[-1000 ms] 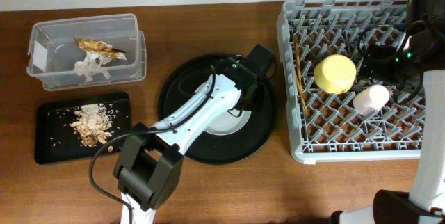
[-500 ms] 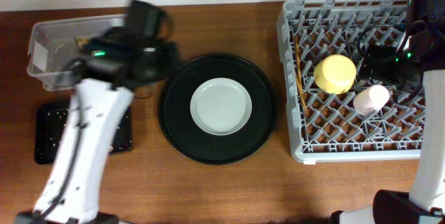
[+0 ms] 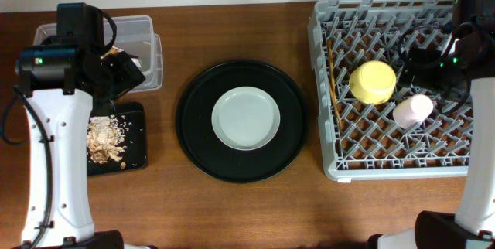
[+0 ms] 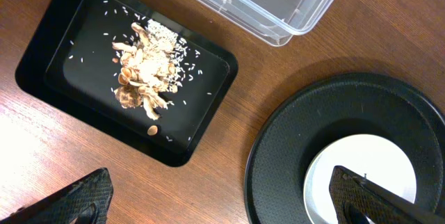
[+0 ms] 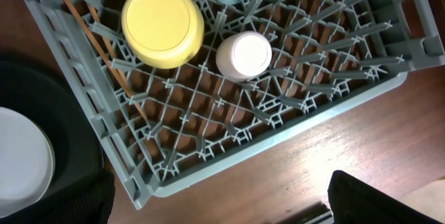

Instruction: Sort waste into correct bins and load items into the dishwasher rack

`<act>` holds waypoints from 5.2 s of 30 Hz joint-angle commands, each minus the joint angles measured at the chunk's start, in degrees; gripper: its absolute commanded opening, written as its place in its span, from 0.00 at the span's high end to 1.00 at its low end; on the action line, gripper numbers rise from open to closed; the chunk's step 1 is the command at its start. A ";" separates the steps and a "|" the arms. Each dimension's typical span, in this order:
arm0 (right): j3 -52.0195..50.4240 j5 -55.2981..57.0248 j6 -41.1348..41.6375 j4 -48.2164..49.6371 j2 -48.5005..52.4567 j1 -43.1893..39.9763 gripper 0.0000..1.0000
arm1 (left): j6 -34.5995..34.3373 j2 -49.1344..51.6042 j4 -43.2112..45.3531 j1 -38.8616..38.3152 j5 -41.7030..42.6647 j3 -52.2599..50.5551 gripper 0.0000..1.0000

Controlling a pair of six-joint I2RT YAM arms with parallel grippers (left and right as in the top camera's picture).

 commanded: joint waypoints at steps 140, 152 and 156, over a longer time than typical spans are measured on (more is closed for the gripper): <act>20.20 28.74 16.55 14.60 35.26 17.44 0.96 | -0.15 0.39 -0.13 0.28 -0.44 0.04 0.01; 18.12 34.73 16.09 15.50 36.15 17.44 0.96 | -0.15 0.39 -0.13 0.28 -0.44 0.04 0.01; 14.45 34.47 16.11 16.79 36.83 17.51 0.96 | -0.15 0.39 -0.13 0.28 -0.44 0.04 0.01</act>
